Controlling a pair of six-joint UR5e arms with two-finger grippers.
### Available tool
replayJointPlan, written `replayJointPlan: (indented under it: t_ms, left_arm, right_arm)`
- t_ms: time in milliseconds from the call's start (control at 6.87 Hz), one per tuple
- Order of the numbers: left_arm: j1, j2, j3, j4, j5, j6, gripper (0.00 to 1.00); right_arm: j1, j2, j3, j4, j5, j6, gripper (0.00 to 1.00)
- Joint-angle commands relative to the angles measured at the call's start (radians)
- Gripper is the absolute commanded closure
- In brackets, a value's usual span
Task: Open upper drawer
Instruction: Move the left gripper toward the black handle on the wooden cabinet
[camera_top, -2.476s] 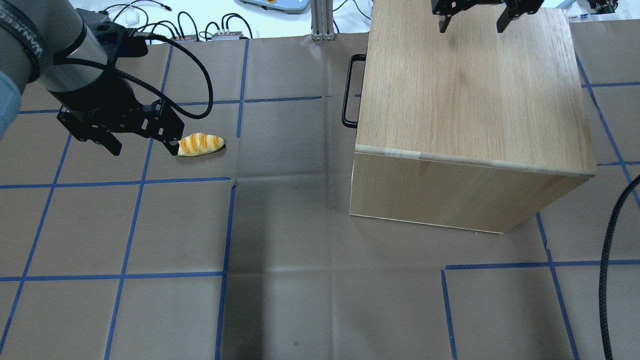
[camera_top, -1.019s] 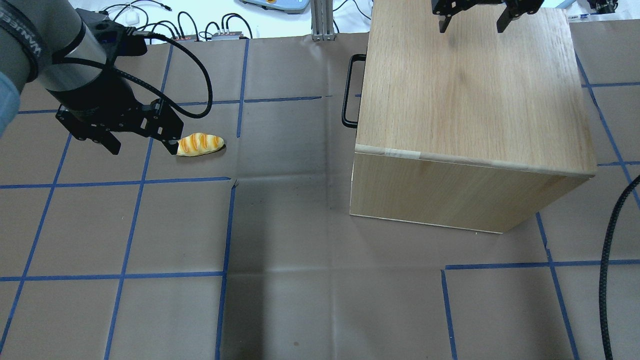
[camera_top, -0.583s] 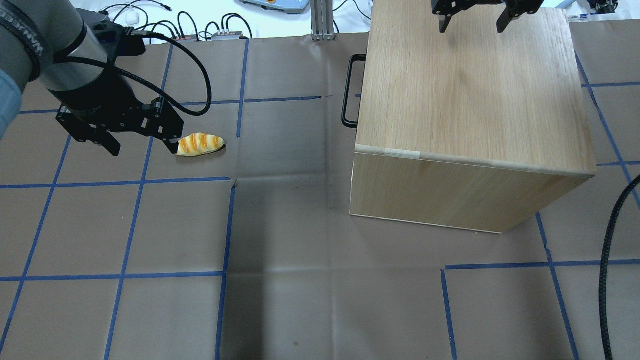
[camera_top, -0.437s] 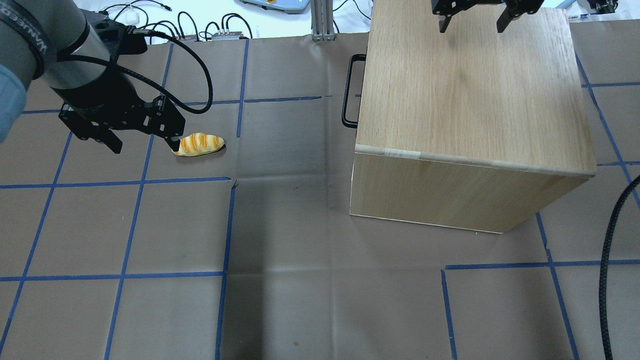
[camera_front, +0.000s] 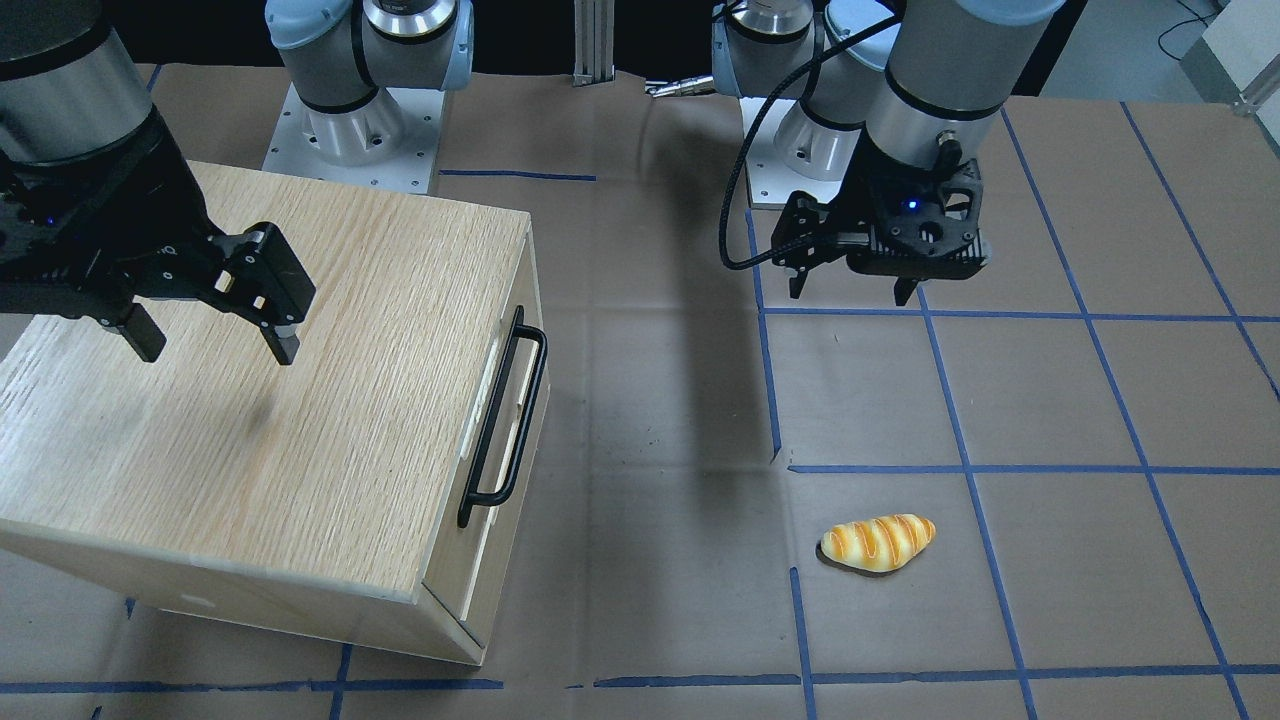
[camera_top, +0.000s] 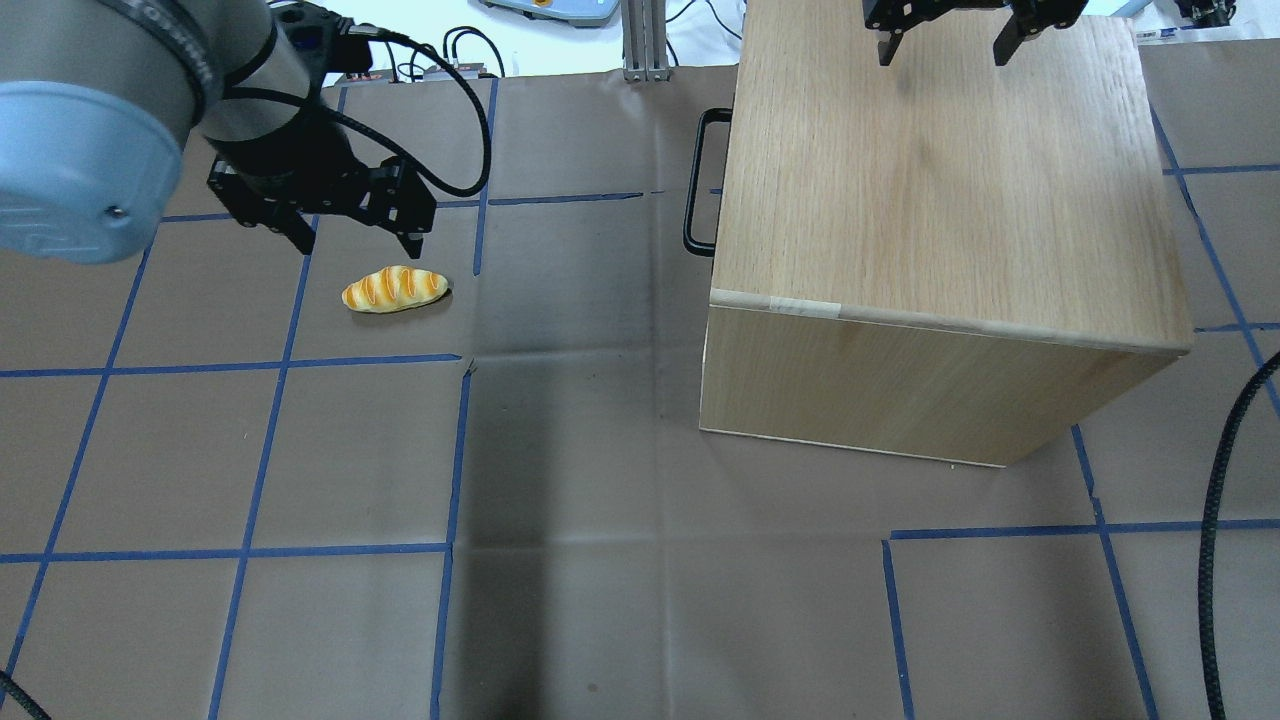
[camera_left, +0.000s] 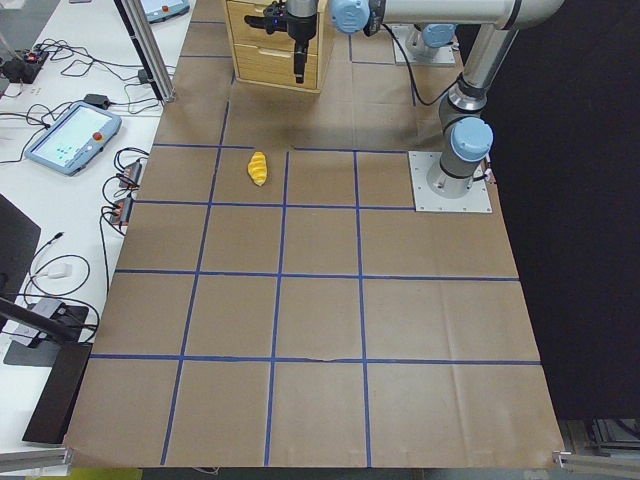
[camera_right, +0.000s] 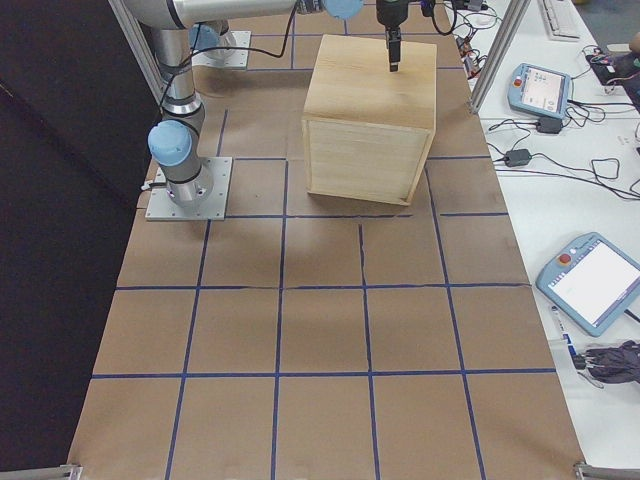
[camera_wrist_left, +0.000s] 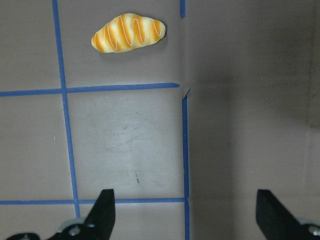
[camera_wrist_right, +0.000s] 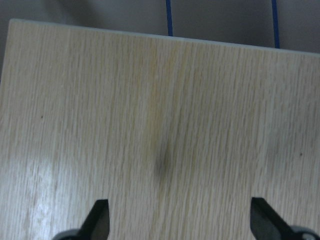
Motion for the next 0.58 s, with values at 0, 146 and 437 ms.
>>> replayJointPlan:
  t_ms: [0, 146, 437]
  left_arm:
    - [-0.090, -0.142, 0.150, 0.034, -0.062, 0.004, 0.01]
    - [-0.133, -0.199, 0.214, 0.019, -0.096, -0.010, 0.01]
    - [-0.192, -0.284, 0.287, 0.018, -0.105, -0.031, 0.01]
  right_arm:
    - [0.000, 0.000, 0.000, 0.000, 0.000, 0.000, 0.00]
    - [0.000, 0.000, 0.000, -0.001, 0.000, 0.000, 0.00]
    - [0.000, 0.000, 0.000, 0.000, 0.000, 0.000, 0.00]
